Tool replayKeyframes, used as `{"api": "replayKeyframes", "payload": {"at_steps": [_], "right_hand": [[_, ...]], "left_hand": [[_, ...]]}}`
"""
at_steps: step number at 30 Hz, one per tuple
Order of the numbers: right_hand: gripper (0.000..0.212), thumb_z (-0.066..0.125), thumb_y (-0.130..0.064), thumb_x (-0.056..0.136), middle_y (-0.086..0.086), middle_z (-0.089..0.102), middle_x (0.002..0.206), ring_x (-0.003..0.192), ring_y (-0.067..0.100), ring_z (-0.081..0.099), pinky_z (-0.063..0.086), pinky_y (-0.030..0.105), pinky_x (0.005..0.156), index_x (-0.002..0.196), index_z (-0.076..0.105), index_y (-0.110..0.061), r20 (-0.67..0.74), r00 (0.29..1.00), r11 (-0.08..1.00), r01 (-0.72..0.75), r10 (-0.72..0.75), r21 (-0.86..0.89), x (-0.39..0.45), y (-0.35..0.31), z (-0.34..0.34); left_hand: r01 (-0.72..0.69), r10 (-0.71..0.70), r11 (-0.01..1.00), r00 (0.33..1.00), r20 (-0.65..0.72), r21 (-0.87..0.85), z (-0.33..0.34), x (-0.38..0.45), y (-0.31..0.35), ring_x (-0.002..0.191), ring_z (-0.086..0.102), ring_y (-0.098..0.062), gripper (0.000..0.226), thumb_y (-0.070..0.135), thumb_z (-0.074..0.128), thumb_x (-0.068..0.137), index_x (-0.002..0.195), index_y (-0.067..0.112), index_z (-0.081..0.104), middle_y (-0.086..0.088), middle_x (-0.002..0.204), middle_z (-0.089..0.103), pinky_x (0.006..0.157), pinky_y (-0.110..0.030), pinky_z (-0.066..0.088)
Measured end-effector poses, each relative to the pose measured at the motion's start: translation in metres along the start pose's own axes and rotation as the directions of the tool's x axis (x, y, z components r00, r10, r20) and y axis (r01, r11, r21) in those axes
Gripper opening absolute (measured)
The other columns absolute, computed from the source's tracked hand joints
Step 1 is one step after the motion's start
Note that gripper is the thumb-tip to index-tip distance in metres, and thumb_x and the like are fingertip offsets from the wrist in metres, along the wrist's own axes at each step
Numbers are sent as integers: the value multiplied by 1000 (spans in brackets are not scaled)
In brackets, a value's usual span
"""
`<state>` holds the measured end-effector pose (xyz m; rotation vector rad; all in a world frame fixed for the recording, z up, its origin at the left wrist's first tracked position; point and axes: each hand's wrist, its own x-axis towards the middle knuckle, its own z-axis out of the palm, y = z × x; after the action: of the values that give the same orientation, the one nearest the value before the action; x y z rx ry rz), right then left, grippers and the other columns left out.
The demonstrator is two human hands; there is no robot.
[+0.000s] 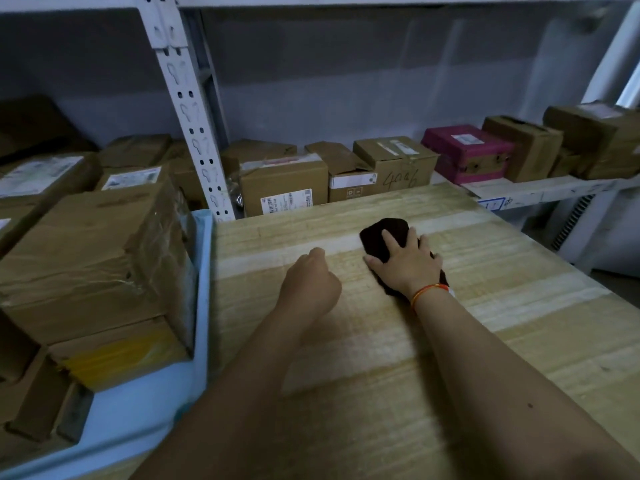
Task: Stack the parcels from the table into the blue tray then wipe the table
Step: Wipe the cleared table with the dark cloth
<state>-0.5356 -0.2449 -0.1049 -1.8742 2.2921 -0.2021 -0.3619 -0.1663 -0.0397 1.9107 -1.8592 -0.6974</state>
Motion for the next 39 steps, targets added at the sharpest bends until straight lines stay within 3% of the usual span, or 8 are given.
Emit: {"api": "replayKeyframes", "payload": {"at_steps": [4, 7, 14, 19, 26, 33, 37, 39], "right_hand": [[58, 34, -49, 99, 18, 13, 162, 143, 41, 21, 28, 53, 111, 153, 24, -29, -74, 996, 999, -42, 43, 11, 19, -7, 2], [47, 41, -25, 96, 22, 31, 151, 132, 41, 36, 36, 50, 105, 142, 38, -16, -174, 979, 994, -99, 106, 46, 36, -18, 5], [46, 42, -16, 95, 21, 31, 151, 135, 39, 34, 33, 48, 107, 141, 40, -8, -138, 976, 977, -148, 170, 153, 88, -58, 6], [41, 43, -17, 96, 22, 39, 143, 129, 41, 41, 37, 48, 102, 135, 43, -8, -120, 993, 990, 32, -16, 134, 113, -112, 16], [46, 43, -21, 100, 21, 40, 145, 127, 41, 46, 41, 48, 101, 144, 35, -12, -36, 963, 961, 269, -267, 69, 122, -167, 31], [53, 45, -23, 102, 16, 40, 152, 129, 36, 47, 40, 43, 102, 153, 28, -19, 66, 797, 795, 588, -601, 148, 88, -206, 34], [64, 52, -22, 98, 17, 48, 146, 125, 36, 52, 43, 41, 98, 155, 22, -22, 76, 676, 671, 701, -733, 243, 53, -223, 39], [62, 52, -23, 98, 15, 48, 147, 127, 35, 50, 42, 44, 100, 154, 25, -23, 86, 639, 633, 718, -764, 290, 39, -224, 41]], "left_hand": [[19, -20, 999, 1000, 17, 41, -2, 13, -5, 132, 40, -28, 53, 12, 41, 97, 148, 12, 28, -10, 149, 37, 98, -34, 39], [49, -49, 997, 999, 1, 56, -8, 21, -12, 129, 43, -29, 53, 11, 42, 95, 147, 12, 31, -10, 146, 40, 98, -36, 40], [144, -140, 987, 988, -62, 66, -29, 38, -31, 122, 45, -29, 48, 17, 47, 93, 140, 13, 37, -10, 136, 45, 98, -42, 44], [222, -216, 973, 971, -98, 58, -36, 43, -43, 123, 44, -27, 48, 22, 49, 94, 140, 15, 36, -7, 137, 42, 99, -44, 43], [311, -304, 950, 940, -152, 26, -34, 47, -51, 126, 41, -27, 51, 26, 58, 90, 136, 13, 40, -8, 138, 41, 100, -44, 44], [313, -308, 950, 936, -171, 2, -32, 38, -52, 126, 41, -28, 44, 17, 52, 93, 134, 10, 40, -10, 137, 42, 98, -39, 42], [304, -302, 952, 932, -200, -20, -36, 27, -48, 127, 43, -31, 58, 7, 46, 92, 146, 2, 27, -15, 140, 41, 98, -38, 41], [259, -258, 966, 937, -236, -29, -37, 18, -49, 124, 46, -36, 57, 2, 46, 90, 144, -5, 30, -24, 138, 45, 98, -40, 40]]}}
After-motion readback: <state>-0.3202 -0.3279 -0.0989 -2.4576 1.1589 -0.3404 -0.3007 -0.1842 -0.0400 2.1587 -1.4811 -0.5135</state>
